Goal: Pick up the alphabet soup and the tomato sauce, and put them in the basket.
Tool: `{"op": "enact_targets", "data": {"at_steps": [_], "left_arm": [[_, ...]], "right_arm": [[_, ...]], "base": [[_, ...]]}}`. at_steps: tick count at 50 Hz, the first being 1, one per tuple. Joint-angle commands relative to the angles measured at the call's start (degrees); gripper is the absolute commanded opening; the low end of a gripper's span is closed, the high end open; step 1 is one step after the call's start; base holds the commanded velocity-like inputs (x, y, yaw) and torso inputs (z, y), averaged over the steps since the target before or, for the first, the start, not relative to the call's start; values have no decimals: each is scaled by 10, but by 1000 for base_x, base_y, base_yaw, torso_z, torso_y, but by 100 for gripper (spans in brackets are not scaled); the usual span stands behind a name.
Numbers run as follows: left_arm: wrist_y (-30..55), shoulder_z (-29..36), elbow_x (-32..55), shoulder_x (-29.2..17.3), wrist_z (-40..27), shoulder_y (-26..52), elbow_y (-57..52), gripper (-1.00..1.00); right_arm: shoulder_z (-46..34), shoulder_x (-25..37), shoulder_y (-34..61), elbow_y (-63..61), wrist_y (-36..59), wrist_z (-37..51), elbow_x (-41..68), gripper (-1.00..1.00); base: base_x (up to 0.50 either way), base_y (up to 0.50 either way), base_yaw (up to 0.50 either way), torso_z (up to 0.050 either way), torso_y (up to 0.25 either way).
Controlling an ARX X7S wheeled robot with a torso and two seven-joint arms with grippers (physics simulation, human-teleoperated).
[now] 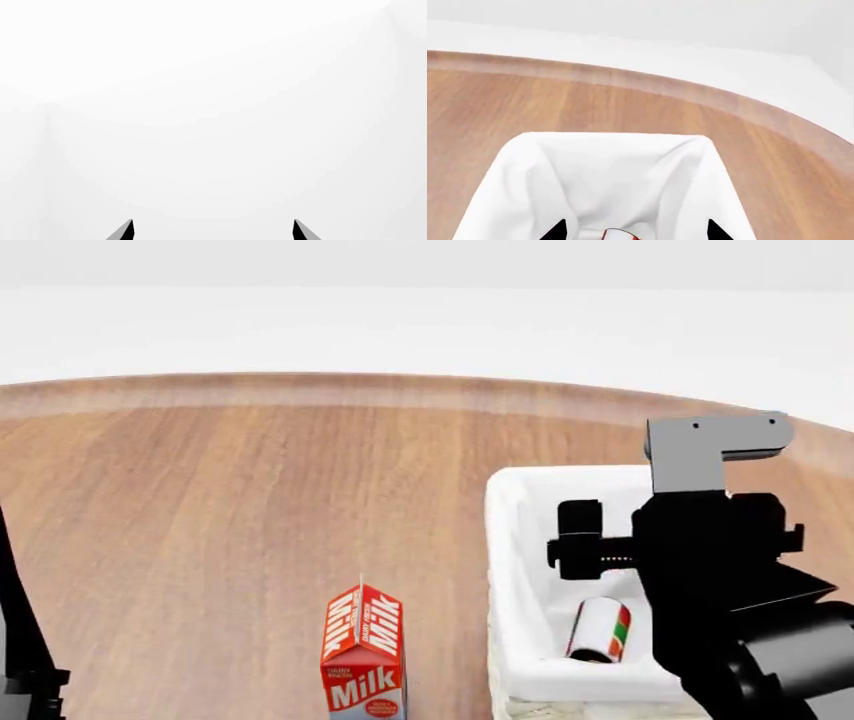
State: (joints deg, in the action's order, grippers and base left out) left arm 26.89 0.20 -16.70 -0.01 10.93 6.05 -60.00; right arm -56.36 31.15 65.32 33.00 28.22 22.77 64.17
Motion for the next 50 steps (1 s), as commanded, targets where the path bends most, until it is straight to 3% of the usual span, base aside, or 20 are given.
{"op": "enact_targets", "data": {"at_steps": [1, 33, 50], "left_arm": [[1, 0, -1, 0, 1, 0, 0, 100], [-2, 0, -1, 0, 1, -1, 0, 100], [-2, -3, 0, 0, 2, -1, 0, 100]], "right_arm": [[21, 12, -9, -36, -60, 13, -13, 100], [95, 53, -64, -160, -291, 66, -86, 100], [97, 84, -65, -279, -356, 180, -221, 100]], "base": [[0, 0, 0, 0, 0], [0, 0, 0, 0, 0], [0, 0, 0, 0, 0]]}}
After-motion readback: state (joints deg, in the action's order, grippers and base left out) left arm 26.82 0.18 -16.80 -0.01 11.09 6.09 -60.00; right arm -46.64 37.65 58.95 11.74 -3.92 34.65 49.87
